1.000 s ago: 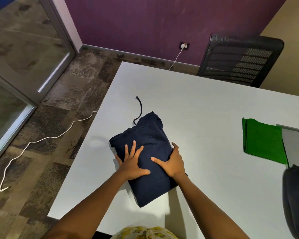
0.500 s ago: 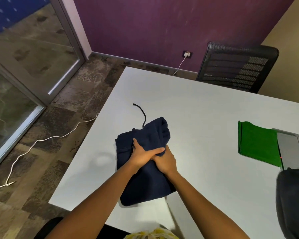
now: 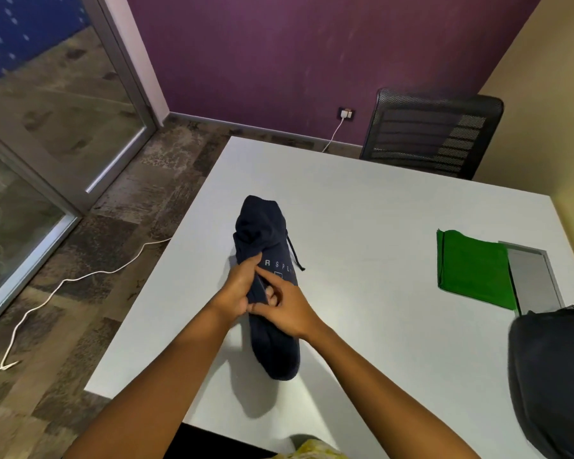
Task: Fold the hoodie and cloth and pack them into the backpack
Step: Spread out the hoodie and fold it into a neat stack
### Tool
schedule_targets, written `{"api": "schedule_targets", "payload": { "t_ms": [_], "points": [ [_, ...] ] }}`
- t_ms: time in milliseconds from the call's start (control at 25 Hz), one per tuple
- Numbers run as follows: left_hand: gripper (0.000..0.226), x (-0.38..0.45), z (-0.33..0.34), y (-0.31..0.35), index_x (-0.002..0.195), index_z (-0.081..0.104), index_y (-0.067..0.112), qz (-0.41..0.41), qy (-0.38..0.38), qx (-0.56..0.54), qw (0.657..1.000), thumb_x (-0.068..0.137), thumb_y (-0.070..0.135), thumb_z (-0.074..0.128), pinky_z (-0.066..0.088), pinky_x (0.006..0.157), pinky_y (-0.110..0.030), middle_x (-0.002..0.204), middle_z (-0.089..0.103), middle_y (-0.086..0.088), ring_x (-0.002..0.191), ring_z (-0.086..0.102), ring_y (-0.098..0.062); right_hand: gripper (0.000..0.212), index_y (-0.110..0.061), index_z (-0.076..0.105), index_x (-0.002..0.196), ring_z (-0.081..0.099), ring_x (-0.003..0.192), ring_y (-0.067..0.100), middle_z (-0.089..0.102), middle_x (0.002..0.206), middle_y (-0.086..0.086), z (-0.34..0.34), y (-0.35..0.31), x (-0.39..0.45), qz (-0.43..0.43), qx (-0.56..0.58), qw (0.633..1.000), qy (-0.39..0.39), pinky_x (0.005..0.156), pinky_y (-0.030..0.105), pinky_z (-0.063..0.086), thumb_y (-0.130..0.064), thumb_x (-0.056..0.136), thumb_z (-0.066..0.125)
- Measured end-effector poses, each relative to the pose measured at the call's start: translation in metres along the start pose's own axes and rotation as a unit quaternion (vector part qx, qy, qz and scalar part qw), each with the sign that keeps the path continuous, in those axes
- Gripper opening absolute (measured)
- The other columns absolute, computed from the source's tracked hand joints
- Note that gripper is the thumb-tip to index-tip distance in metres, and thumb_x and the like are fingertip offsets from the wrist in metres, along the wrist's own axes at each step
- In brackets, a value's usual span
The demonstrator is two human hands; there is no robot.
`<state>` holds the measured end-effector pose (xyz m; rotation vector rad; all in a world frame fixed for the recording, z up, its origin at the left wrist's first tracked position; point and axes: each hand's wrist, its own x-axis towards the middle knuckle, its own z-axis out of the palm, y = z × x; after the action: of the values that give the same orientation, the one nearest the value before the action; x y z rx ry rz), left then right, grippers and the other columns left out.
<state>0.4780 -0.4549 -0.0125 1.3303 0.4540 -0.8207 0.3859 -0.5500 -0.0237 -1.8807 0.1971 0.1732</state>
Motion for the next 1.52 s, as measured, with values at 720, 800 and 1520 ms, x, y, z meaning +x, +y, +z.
{"api": "schedule_targets", "payload": {
  "t_ms": [720,800,1520],
  "points": [
    [0.035,0.025,-0.127,0.024,0.104,0.077,0.008,-0.075,-0.026,0.026,0.996,0.09,0.038,0.065,0.054,0.095,-0.047,0.113,0.073,-0.019,0.09,0.073,-0.034,0.063,-0.012,0.061,0.13,0.069,0.11,0.033,0.072,0.12,0.013,0.016,0.069,0.029,0.256,0.391,0.881,0.072,0.101,0.052,0.052,-0.046,0.081,0.079],
    [0.038,0.033,-0.14,0.024,0.113,0.073,0.008,-0.086,-0.017,0.037,0.996,0.091,0.039,0.064,0.057,0.089,-0.045,0.111,0.074,-0.018,0.091,0.072,-0.034,0.055,-0.012,0.061,0.128,0.072,0.105,0.03,0.074,0.116,0.01,0.029,0.071,0.042,0.259,0.369,0.889,0.077,0.098,0.049,0.055,-0.039,0.083,0.079],
    [0.1,0.126,-0.201,0.023,0.139,0.035,0.017,0.033,0.167,0.386,0.907,0.062,0.052,0.088,0.038,0.11,-0.052,0.138,0.055,-0.009,0.129,0.051,-0.032,0.047,-0.012,0.046,0.13,0.067,0.1,0.018,0.064,0.125,0.006,0.074,0.079,0.14,0.28,0.242,0.92,0.13,0.076,0.025,0.056,-0.022,0.091,0.072]
  ]
}}
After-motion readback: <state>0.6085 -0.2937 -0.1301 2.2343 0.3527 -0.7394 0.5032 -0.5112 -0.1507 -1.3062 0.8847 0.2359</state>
